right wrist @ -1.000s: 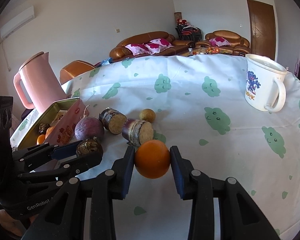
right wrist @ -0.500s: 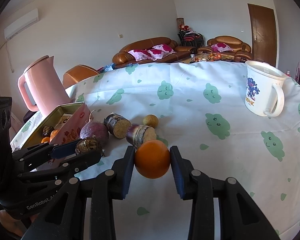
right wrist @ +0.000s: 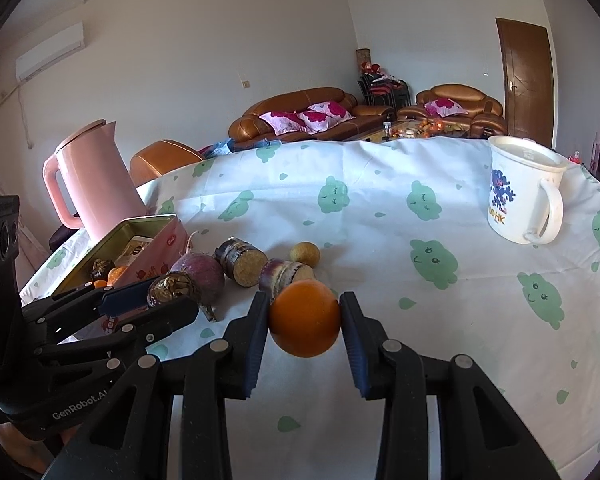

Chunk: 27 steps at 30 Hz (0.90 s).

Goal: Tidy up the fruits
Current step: 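Lift the held brown fruit and orange off the table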

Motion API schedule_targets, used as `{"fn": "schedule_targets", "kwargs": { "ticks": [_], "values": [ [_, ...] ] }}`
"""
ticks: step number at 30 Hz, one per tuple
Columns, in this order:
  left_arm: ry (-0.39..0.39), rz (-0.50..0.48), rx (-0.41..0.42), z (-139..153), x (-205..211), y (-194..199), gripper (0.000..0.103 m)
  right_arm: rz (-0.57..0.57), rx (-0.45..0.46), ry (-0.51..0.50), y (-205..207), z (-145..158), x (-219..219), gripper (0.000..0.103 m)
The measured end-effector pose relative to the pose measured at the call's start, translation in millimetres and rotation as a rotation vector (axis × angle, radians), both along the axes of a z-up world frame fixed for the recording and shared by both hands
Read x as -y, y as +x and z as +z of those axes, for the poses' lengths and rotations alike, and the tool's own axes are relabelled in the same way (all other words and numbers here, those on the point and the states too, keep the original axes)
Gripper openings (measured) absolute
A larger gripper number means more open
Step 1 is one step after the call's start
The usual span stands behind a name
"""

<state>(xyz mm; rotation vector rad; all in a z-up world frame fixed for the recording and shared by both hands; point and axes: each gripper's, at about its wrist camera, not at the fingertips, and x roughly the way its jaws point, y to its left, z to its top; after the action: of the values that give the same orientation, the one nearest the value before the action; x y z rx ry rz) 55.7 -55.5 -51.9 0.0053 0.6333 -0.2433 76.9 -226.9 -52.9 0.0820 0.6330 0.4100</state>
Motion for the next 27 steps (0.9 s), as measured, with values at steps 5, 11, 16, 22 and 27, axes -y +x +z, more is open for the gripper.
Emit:
{"fn": "schedule_targets", "kwargs": {
  "ticks": [5,11,16,22,27],
  "values": [
    [0.010,0.004,0.022,2,1,-4,0.041,0.001,0.023,-0.002,-4,3,0,0.038],
    [0.014,0.008,0.049,5,0,-7,0.041,0.003,0.045,-0.005,-7,5,-1,0.038],
    [0.017,0.009,0.067,7,1,-11,0.041,0.003,0.064,-0.003,-10,7,0,0.038],
    [0.016,0.016,0.087,9,1,-13,0.041,0.001,0.086,-0.003,-14,8,0,0.038],
    [0.018,0.021,0.110,10,0,-17,0.041,-0.002,0.111,-0.003,-18,10,0,0.038]
  ]
}}
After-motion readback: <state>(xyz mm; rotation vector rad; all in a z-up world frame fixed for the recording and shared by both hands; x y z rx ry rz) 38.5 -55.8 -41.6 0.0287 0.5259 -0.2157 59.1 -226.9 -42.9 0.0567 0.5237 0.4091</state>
